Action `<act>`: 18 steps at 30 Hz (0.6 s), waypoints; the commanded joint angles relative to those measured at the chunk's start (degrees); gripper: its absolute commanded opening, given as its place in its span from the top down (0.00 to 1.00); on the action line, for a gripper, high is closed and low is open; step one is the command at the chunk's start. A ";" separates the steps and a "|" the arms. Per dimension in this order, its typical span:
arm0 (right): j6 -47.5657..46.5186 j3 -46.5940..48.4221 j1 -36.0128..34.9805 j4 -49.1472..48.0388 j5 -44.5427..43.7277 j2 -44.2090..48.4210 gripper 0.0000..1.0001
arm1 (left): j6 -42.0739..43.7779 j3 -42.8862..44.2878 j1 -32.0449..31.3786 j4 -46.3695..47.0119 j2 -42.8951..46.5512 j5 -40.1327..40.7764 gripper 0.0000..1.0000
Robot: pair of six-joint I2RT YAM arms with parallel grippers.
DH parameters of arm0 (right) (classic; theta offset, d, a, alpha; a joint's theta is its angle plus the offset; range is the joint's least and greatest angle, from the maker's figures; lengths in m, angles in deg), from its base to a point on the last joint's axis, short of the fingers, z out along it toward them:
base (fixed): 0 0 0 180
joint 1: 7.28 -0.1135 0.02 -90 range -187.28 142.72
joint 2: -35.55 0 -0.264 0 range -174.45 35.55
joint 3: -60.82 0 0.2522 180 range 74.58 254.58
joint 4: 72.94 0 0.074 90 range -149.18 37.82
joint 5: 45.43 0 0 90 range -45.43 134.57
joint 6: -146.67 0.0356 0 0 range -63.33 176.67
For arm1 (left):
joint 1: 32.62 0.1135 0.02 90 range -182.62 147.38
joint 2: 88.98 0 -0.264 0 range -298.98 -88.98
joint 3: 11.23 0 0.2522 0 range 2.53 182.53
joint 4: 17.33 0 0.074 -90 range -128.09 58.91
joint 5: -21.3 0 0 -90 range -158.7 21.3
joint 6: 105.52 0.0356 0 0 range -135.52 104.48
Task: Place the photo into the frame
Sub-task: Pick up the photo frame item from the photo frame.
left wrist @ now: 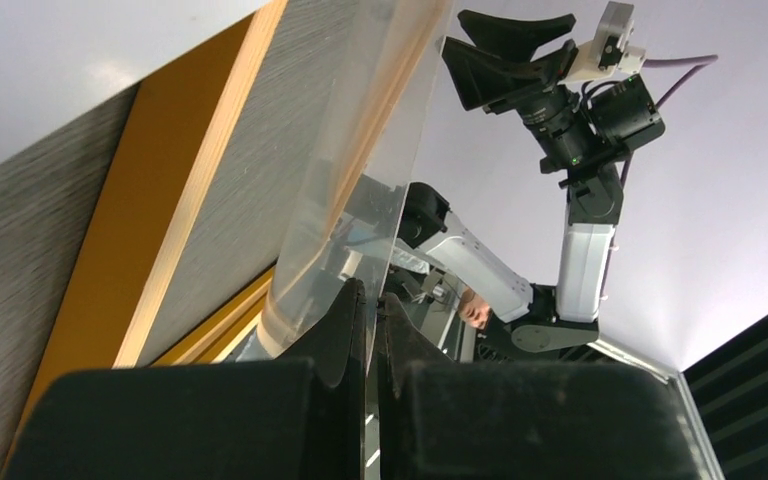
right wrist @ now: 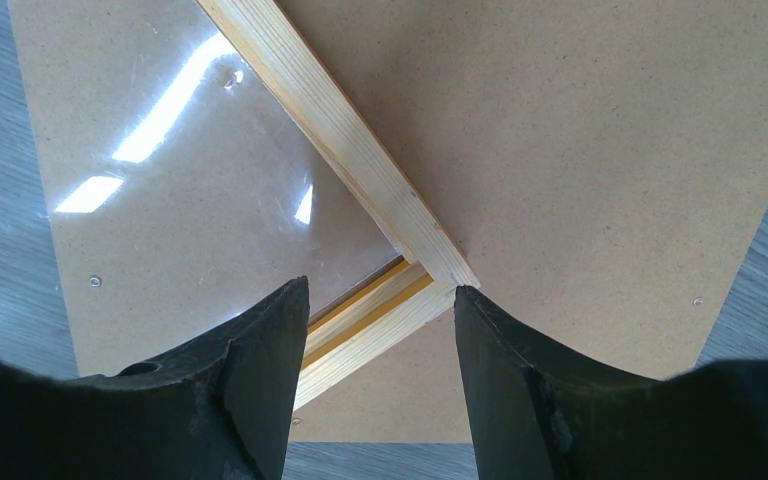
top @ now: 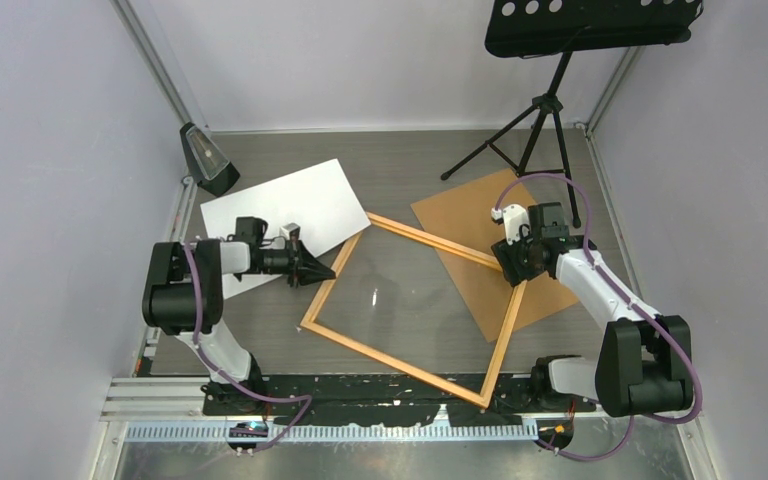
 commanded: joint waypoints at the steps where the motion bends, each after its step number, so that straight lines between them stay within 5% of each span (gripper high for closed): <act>1: -0.48 -0.46 0.25 -1.45 -0.31 1.68 0.38 | 4.23 1.68 -3.43 -2.76 -1.07 -2.98 1.00; 18: -0.19 0.20 0.63 -1.49 -0.28 0.84 0.38 | 16.13 3.45 -3.51 -3.25 -1.99 -7.42 1.00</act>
